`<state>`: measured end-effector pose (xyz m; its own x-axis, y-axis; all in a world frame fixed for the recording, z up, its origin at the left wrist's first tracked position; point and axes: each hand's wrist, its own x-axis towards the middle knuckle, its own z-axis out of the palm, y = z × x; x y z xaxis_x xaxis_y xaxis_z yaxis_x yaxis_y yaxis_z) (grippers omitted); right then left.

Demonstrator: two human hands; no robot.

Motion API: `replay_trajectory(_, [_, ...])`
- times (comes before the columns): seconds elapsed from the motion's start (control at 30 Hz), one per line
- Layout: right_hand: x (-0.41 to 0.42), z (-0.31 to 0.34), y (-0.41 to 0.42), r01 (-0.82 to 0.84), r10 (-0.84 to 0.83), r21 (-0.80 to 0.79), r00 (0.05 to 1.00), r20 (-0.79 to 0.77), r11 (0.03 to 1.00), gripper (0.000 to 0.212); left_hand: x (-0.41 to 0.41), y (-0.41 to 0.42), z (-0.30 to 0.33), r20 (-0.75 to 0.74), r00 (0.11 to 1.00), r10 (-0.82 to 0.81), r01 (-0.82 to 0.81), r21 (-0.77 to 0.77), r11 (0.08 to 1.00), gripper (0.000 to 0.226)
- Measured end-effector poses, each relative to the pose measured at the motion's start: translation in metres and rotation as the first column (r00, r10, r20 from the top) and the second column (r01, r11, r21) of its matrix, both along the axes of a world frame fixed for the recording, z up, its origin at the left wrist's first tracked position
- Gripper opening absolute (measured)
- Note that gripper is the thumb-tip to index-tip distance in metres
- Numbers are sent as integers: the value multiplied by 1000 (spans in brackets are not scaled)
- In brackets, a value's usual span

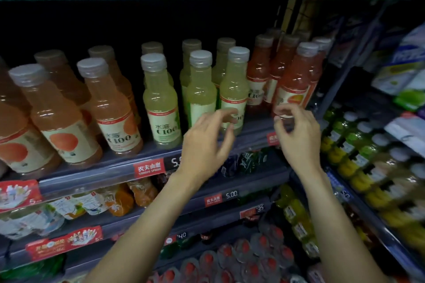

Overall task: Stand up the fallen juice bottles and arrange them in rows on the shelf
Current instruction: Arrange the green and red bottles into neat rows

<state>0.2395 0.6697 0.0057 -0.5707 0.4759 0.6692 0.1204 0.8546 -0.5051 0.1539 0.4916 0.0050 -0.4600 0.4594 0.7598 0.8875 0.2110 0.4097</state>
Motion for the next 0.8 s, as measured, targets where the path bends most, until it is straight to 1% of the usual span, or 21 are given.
replay_trajectory(0.07, [7, -7, 14, 34, -32, -25, 998, 50, 999, 18, 5, 26, 4, 141, 986, -93, 106, -87, 991, 38])
replay_trajectory(0.1, [9, -10, 24, 50, -48, -43, 997, 60, 998, 22, 6, 42, 4, 212, 967, -141, 166, -103, 981, 45])
replay_trajectory(0.17, [7, -12, 47, 87, -82, -102, 995, 49, 991, 31, 4, 78, 2, 333, 920, -206, 244, -76, 967, 53])
replay_trajectory(0.27, [-5, -9, 69, 76, -78, -209, 997, 2, 975, 41, -9, 114, -4, 437, 881, -182, 210, -16, 978, 57])
replay_trajectory(0.33, [-14, -5, 84, -9, 2, -325, 1000, -24, 946, 48, -17, 137, -6, 477, 867, -145, 174, -18, 984, 62])
replay_trajectory(0.4, [-26, -3, 97, -118, 114, -426, 993, -37, 897, 55, -24, 157, -8, 429, 897, -104, 126, -23, 992, 67])
replay_trajectory(0.43, [-31, -4, 100, -147, 146, -441, 989, -38, 885, 57, -26, 163, -7, 396, 914, -94, 107, -11, 994, 68])
replay_trajectory(0.5, [-37, -11, 105, -184, 187, -405, 982, -33, 896, 58, -28, 172, -8, 344, 936, -77, 70, 33, 997, 70])
replay_trajectory(0.53, [-39, -15, 107, -221, 227, -398, 973, -33, 890, 58, -27, 177, -9, 325, 945, -42, 31, 41, 999, 72])
replay_trajectory(0.6, [-44, -17, 108, -317, 338, -420, 941, -26, 850, 55, -25, 181, -11, 286, 954, 95, -105, 19, 994, 79])
replay_trajectory(0.63, [-46, -17, 108, -347, 371, -421, 928, -26, 838, 52, -26, 182, -13, 259, 953, 158, -167, 11, 986, 82])
replay_trajectory(0.67, [-47, -16, 109, -353, 367, -399, 929, -44, 846, 48, -27, 183, -15, 230, 953, 197, -207, 19, 978, 84])
replay_trajectory(0.7, [-48, -16, 112, -330, 317, -368, 943, -96, 869, 42, -29, 184, -17, 197, 956, 218, -227, 26, 974, 84])
replay_trajectory(0.73, [-49, -16, 116, -252, 212, -311, 964, -158, 916, 37, -32, 184, -19, 161, 959, 235, -244, 41, 969, 83])
replay_trajectory(0.77, [-49, -16, 122, -127, 74, -246, 974, -213, 961, 33, -32, 184, -20, 119, 959, 256, -263, 55, 963, 83])
replay_trajectory(0.8, [-49, -17, 129, 18, -64, -188, 969, -239, 982, 33, -32, 185, -21, 74, 957, 281, -286, 70, 956, 81])
